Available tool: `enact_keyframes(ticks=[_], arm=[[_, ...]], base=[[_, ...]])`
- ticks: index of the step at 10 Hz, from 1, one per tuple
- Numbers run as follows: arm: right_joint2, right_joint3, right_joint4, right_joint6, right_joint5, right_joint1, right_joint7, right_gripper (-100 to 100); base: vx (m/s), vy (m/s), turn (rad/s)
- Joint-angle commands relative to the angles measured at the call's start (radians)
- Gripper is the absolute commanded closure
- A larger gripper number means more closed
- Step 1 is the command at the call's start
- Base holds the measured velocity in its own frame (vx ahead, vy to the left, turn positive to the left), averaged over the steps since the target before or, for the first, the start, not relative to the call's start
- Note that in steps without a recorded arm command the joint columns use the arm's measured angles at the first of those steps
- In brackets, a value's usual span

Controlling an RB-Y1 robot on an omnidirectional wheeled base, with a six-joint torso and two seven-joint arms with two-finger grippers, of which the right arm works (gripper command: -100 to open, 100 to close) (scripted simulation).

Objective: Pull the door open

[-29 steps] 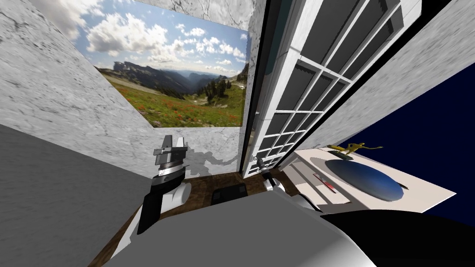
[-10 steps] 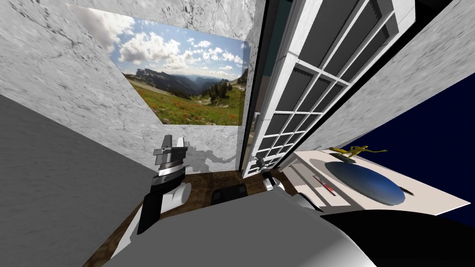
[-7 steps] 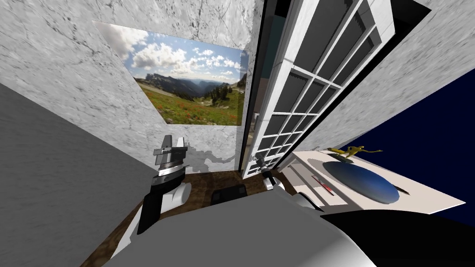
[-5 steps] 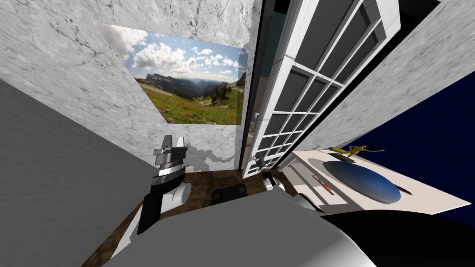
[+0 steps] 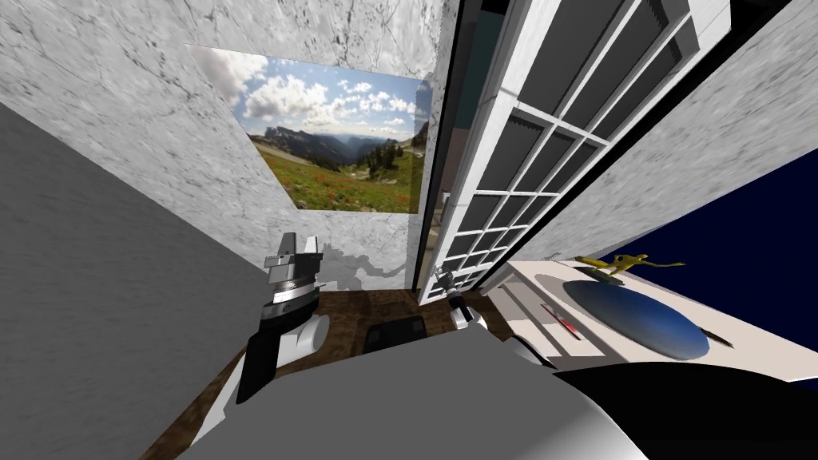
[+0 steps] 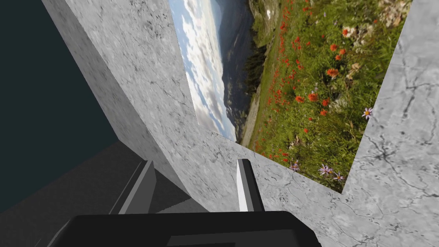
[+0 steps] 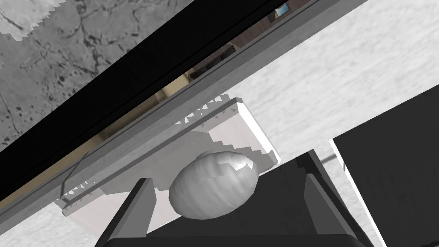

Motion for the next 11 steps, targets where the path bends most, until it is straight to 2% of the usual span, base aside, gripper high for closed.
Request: enact_keyframes(ticks=[1, 4, 5, 7, 8, 9, 10, 11], arm=[[0.008, 0.013, 0.01, -0.008, -0.015, -0.007, -0.05, -100], [0.011, 0.031, -0.004, 0.001, -0.047, -0.003, -0.129, -100], [0.011, 0.031, -0.004, 0.001, -0.047, -0.003, -0.136, -100], [0.014, 0.048, -0.018, 0.01, -0.08, 0.0, -0.202, -100], [0.014, 0.048, -0.018, 0.01, -0.08, 0.0, -0.219, -100], [0.016, 0.057, -0.026, 0.014, -0.096, 0.002, -0.254, -100], [0.016, 0.057, -0.026, 0.014, -0.096, 0.002, -0.26, -100], [0.017, 0.066, -0.033, 0.019, -0.113, 0.004, -0.3, -100]], base=[[-0.05, 0.015, 0.065], [-0.059, -0.014, 0.036], [-0.046, -0.029, 0.023], [-0.065, -0.036, 0.053], [-0.05, -0.026, 0.028], [-0.066, -0.025, 0.035], [-0.051, -0.023, 0.019], [-0.047, -0.023, 0.036]])
